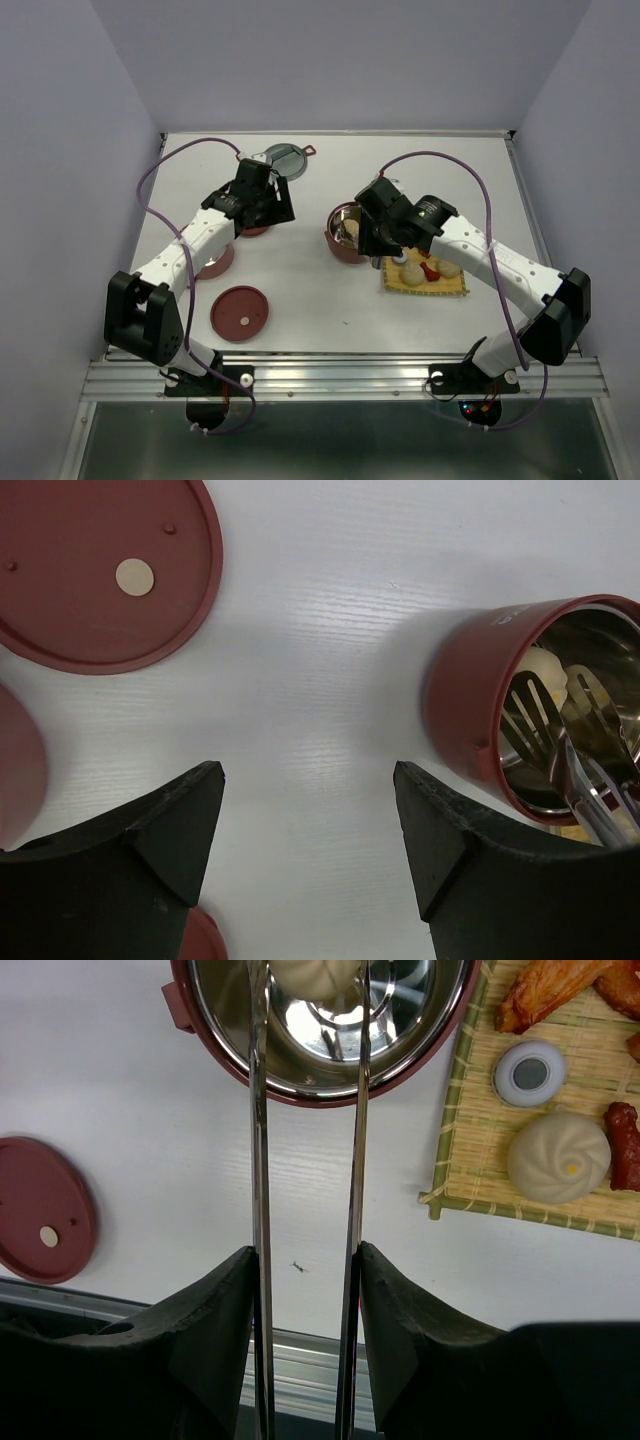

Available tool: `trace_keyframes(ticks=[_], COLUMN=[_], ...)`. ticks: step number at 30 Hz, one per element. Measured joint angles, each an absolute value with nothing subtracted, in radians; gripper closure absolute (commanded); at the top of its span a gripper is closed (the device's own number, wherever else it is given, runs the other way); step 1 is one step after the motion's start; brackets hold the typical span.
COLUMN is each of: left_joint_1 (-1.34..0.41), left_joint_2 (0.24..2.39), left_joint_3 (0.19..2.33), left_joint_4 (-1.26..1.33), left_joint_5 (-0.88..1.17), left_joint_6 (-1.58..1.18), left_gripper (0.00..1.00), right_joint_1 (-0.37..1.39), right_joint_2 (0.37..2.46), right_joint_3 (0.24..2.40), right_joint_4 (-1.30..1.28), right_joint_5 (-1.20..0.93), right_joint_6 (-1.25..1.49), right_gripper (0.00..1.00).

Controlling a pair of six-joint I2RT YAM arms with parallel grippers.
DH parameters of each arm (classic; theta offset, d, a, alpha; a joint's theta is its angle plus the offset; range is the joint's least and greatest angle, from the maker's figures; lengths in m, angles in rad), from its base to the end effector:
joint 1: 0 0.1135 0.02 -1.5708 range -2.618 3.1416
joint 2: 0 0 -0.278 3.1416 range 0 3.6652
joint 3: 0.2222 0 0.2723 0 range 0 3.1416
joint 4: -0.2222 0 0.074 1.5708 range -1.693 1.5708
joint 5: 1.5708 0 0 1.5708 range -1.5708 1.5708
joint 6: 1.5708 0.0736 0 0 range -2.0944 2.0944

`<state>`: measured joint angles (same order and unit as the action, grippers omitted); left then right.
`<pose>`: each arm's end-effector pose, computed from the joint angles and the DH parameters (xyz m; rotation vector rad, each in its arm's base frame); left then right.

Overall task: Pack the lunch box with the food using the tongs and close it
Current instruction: Place the fake food in the packing box.

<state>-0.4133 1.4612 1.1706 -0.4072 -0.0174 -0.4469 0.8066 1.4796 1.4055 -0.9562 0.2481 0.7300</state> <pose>0.3433 -0.1492 0.2764 -0.0481 2.3054 -0.4303 0.2475 0.2321 0.3059 -0.0097 2.5742 0.2646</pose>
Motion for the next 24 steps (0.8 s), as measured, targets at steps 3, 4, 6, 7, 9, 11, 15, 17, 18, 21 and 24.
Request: trace_keyframes(ticks=[3, 4, 6, 7, 9, 11, 15, 17, 18, 21, 24], left_joint_1=[-0.413, -0.413, -0.413, -0.413, -0.413, -0.413, -0.413, -0.413, -0.413, -0.413, -0.413], left_joint_2=[1.461, 1.461, 1.461, 1.461, 1.461, 1.461, 1.461, 1.461, 1.461, 1.461, 1.461], left_joint_3=[1.171, 1.171, 1.171, 1.171, 1.171, 1.171, 1.171, 1.171, 1.171, 1.171, 1.171], left_joint_4=[-0.406, -0.406, -0.406, -0.406, -0.406, -0.406, -0.405, -0.404, -0.403, -0.4, -0.4], left_joint_5=[-0.014, -0.014, -0.012, -0.012, -0.011, -0.011, -0.01, -0.009, -0.008, -0.008, -0.007], left_joint_6=[-0.447, -0.447, -0.447, -0.447, -0.447, -0.447, -0.447, -0.447, -0.447, -0.447, -0.447], left_gripper=[0.2, 0.2, 0.2, 0.2, 0.2, 0.2, 0.2, 0.21, 0.21, 0.21, 0.21], right_joint_1=[0.807, 0.807, 0.807, 0.807, 0.807, 0.807, 0.807, 0.807, 0.807, 0.807, 0.807], right_joint_2=[1.48, 1.48, 1.48, 1.48, 1.48, 1.48, 1.478, 1.478, 1.478, 1.478, 1.478], right_joint_3=[1.406, 1.406, 1.406, 1.406, 1.406, 1.406, 1.407, 1.407, 1.407, 1.407, 1.411], right_joint_4=[-0.957, -0.957, -0.957, -0.957, -0.958, -0.96, -0.962, -0.962, -0.962, -0.962, -0.965], right_joint_5=[0.251, 0.254, 0.257, 0.259, 0.267, 0.276, 0.287, 0.29, 0.291, 0.292, 0.294], right_joint_6=[0.73, 0.73, 0.73, 0.73, 0.73, 0.73, 0.73, 0.73, 0.73, 0.73, 0.73], right_gripper=[0.52, 0.51, 0.51, 0.51, 0.48, 0.48, 0.47, 0.47, 0.46, 0.48, 0.5])
